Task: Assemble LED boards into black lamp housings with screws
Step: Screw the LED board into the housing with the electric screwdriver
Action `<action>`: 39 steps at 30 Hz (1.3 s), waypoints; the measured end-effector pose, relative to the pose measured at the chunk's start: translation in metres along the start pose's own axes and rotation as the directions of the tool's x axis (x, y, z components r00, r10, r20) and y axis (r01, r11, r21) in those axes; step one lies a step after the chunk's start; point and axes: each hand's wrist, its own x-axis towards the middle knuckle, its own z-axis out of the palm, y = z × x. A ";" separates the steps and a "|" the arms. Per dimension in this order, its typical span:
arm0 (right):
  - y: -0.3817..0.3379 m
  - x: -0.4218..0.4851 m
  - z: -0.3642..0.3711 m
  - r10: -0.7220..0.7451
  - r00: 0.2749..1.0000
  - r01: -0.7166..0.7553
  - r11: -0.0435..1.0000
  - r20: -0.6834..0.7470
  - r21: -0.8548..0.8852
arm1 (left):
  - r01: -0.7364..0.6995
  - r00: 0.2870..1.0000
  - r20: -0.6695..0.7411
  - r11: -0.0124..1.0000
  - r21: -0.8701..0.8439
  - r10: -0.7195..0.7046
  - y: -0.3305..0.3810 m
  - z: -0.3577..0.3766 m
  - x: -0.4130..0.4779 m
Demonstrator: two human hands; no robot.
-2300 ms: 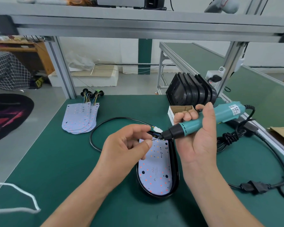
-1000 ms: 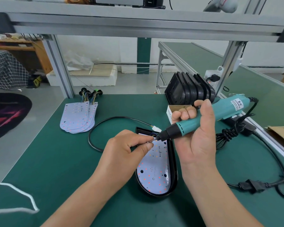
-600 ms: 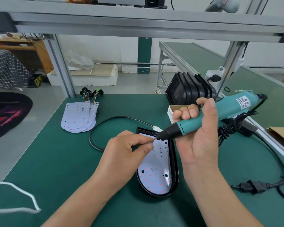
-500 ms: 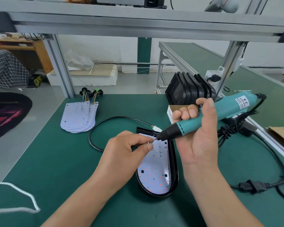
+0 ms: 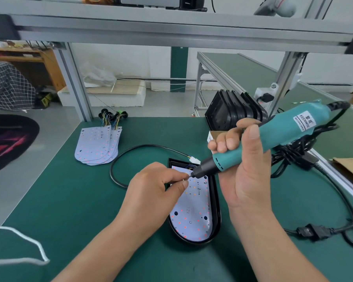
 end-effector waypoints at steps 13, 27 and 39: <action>0.008 0.001 -0.005 0.122 0.973 -0.082 0.977 -0.197 0.198 | 0.007 1.000 -0.026 0.999 -0.052 -0.008 -0.001 0.003 -0.001; 0.009 0.006 -0.010 0.133 0.957 -0.064 0.964 -0.258 0.258 | -0.056 0.998 -0.019 0.998 0.042 0.057 0.005 -0.009 -0.002; 0.018 0.013 -0.017 0.119 0.947 -0.076 0.985 -0.299 0.152 | 0.410 0.868 0.342 0.908 -0.085 -0.360 -0.010 0.004 0.007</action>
